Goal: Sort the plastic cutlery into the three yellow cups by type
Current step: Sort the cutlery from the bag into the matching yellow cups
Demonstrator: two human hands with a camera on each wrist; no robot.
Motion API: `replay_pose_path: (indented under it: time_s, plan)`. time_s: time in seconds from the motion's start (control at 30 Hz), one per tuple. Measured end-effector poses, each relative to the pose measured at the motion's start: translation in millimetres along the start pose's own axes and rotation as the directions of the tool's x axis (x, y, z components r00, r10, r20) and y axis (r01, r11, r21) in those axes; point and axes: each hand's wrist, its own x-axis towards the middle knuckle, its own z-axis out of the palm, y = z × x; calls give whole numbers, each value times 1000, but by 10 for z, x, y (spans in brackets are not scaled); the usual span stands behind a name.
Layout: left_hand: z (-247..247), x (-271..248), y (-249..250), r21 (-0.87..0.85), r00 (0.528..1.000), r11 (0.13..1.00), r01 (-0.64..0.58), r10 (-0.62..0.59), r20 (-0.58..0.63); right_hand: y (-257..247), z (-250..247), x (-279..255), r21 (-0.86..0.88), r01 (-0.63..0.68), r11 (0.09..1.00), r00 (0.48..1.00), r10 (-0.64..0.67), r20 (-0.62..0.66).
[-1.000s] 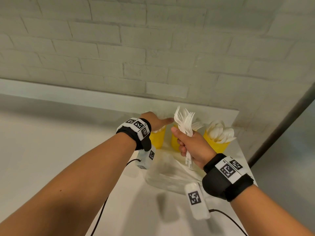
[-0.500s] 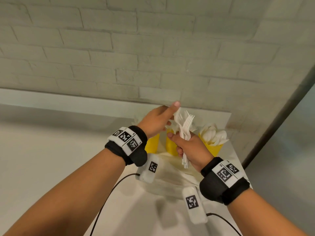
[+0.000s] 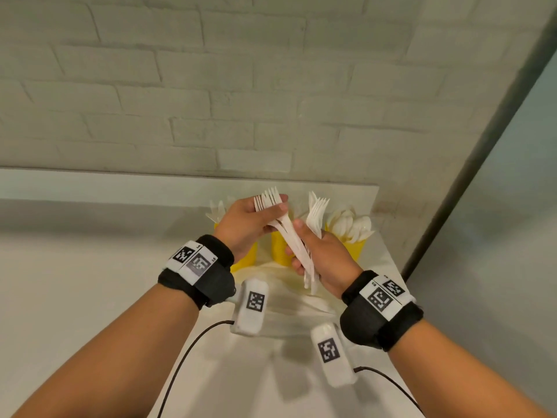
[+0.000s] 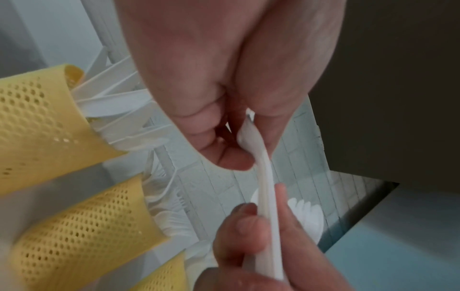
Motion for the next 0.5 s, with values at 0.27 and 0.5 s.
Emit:
replay_pose_path:
  time_s: [0.27,0.5]
  plan:
    - [245,-63,-7,-29,997,999,-23,21,-74,27,6,34,-99,34,995,995,-43,-94]
    - [206,-62,7,56,970,979,-196,202,-133,138,-86,93,-343,72,937,976,-138,-171]
